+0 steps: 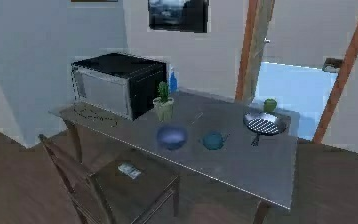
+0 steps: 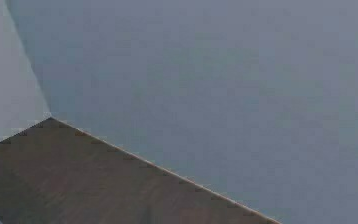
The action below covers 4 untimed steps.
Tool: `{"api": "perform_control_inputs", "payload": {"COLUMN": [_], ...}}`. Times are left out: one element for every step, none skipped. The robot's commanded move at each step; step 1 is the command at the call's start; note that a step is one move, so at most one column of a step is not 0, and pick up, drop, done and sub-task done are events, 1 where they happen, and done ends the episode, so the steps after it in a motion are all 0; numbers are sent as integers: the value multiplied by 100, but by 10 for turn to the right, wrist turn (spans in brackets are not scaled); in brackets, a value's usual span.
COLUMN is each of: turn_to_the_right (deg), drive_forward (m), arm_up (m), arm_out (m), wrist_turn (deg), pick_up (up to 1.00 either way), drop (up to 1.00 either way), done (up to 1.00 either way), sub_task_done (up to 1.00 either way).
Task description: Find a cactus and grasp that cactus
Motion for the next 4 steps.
{"api": "perform_control_inputs", "payload": {"turn_to_the_right": [450,90,0,-210], "drive_forward": [0,0,70,0], "arm_up": [0,0,0,0], "arm_out": [0,0,0,0], "wrist_turn": [0,0,0,0], "pick_up": [0,0,0,0], "drop": [0,0,0,0], "done": [0,0,0,0], "sub_task_done": [0,0,0,0]}}
